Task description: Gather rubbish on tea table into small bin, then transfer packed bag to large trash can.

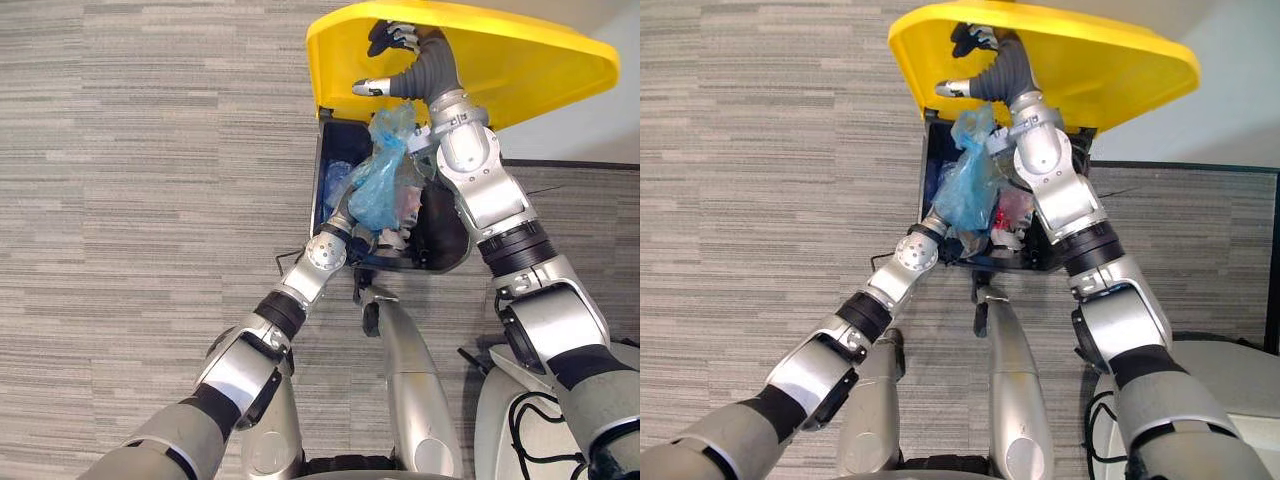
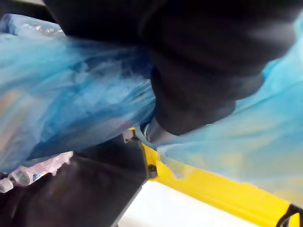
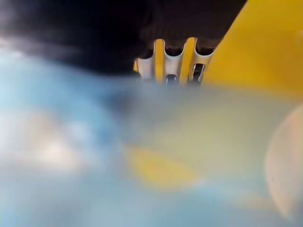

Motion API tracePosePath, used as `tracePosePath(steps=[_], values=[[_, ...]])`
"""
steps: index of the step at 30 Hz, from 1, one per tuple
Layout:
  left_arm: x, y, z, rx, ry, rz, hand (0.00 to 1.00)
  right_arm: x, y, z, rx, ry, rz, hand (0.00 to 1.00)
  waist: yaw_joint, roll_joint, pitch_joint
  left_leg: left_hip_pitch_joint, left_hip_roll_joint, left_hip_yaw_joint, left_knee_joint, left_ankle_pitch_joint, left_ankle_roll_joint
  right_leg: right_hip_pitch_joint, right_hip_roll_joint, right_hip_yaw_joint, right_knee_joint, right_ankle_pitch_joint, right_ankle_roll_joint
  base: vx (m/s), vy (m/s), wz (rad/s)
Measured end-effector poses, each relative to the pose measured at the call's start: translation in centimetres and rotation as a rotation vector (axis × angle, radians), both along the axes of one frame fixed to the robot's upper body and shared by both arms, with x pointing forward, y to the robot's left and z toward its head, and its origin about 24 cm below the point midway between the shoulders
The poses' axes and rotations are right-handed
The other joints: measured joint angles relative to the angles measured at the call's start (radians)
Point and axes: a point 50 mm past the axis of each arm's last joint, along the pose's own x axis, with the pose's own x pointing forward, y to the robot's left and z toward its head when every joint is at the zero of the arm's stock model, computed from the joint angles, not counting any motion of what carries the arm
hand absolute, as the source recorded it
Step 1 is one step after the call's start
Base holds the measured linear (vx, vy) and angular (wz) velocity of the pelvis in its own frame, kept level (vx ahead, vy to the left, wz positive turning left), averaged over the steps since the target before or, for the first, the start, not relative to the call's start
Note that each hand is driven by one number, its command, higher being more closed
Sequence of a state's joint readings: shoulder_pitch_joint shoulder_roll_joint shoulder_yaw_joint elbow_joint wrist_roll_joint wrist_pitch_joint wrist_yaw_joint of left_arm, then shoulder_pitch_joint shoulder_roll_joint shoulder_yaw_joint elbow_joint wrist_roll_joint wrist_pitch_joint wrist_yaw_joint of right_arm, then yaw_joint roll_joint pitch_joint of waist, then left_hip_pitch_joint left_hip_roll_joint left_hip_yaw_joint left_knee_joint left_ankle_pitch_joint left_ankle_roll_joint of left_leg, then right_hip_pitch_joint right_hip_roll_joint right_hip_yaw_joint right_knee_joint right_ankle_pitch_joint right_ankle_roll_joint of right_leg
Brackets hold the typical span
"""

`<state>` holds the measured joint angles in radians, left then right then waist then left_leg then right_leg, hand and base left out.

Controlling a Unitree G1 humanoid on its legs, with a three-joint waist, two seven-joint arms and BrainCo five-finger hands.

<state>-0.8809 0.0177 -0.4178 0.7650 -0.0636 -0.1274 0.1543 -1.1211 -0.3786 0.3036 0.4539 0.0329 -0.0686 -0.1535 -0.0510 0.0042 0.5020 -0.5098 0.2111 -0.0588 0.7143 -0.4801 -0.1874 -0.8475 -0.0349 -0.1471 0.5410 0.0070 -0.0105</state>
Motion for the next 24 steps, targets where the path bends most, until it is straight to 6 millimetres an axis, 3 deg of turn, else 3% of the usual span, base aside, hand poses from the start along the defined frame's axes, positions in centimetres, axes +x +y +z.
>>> tracePosePath(steps=[7,8,24], values=[[0.5,0.5,0.9,-0.008,-0.022,0.034,1.00,-0.7,2.0,1.8,-0.046,-0.057,0.052,0.00,-0.020,-0.011,0.000,-0.020,0.017,0.059,0.022,-0.013,0.012,-0.034,0.003,0.017,0.012,-0.001,0.001,0.03,0.024,-0.10],[0.7,0.6,0.9,-0.002,-0.016,0.037,0.00,-0.8,2.1,2.0,-0.048,-0.066,0.056,0.00,-0.021,-0.012,0.000,-0.022,0.017,0.064,0.027,-0.017,0.013,-0.042,0.004,0.022,0.016,-0.001,0.001,0.04,0.026,-0.12],[0.8,0.1,0.6,0.106,-0.026,0.028,0.00,-0.6,3.3,1.5,-0.180,-0.086,0.024,0.00,-0.037,-0.018,-0.003,0.011,0.031,0.095,0.033,-0.037,0.016,-0.023,0.017,0.040,0.015,0.000,0.002,0.01,0.009,-0.05]])
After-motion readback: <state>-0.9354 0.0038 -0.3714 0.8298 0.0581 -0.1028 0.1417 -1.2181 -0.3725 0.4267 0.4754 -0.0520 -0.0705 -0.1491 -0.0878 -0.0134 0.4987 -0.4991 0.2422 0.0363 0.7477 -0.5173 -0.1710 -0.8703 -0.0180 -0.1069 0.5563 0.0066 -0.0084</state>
